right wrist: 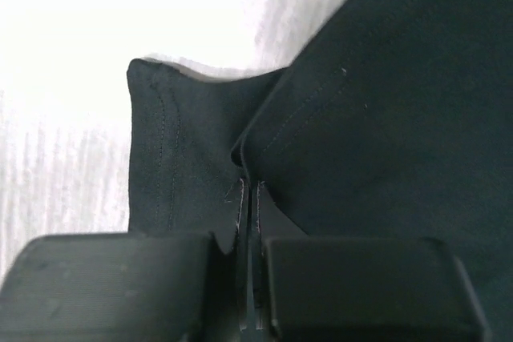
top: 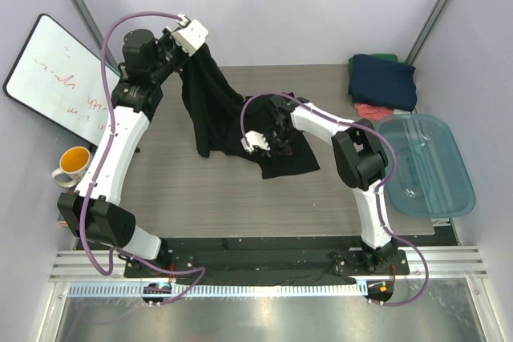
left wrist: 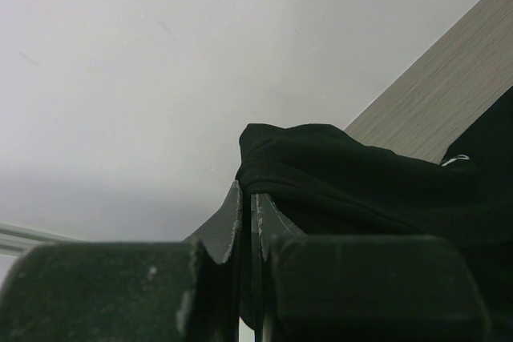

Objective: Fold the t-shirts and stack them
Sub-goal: Flatten out the tshirt

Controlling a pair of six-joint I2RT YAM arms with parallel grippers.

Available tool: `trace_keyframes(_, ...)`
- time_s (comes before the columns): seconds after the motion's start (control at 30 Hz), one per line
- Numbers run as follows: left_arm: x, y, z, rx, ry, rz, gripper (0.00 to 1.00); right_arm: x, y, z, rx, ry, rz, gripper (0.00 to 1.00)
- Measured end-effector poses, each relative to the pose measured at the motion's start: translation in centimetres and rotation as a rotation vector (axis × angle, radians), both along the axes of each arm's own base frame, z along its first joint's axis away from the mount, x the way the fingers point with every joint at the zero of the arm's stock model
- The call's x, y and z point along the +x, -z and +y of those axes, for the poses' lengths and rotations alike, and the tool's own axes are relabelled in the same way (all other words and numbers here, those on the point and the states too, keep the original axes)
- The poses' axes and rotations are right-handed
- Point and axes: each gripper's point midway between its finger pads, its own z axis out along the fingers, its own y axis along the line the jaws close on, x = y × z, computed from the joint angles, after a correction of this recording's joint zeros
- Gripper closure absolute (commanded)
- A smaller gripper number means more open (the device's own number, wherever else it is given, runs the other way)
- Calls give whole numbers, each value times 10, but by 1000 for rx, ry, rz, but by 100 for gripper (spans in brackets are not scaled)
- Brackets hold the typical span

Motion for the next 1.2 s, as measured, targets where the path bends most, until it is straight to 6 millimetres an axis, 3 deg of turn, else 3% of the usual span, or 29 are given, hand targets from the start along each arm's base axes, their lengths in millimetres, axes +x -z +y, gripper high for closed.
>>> trace_keyframes(0.17,1,1,3,34,-11,-9,100,27,-6,-15,-63,43,-105,99)
trace_keyframes(0.3,3,13,8,71,-16,6,100,91,-40,-43,-83,182,-294,99)
trace_keyframes(0.4,6,22,13,97,-23,24,100,162,-99,-87,-70,378,-531,99)
trace_keyframes(0.47,8,26,15,115,-26,29,100,208,-156,-128,-49,533,-723,99)
trace_keyframes(0.53,11,30,16,128,-25,34,100,242,-224,-169,-13,682,-927,99)
trace_keyframes(0.6,15,35,17,148,-25,38,100,260,-282,-204,15,796,-1096,99)
trace_keyframes(0.67,22,41,18,167,-23,46,100,269,-341,-231,56,893,-1266,99)
trace_keyframes(0.77,38,46,18,194,-22,50,100,267,-401,-246,123,975,-1444,99)
trace_keyframes(0.83,46,48,19,210,-20,47,100,264,-428,-250,170,1011,-1537,99)
trace_keyframes(1.07,47,38,15,317,75,7,100,252,-496,-263,307,1115,-1752,99)
trace_keyframes(1.2,32,29,15,392,181,24,100,244,-510,-271,375,1162,-1734,99)
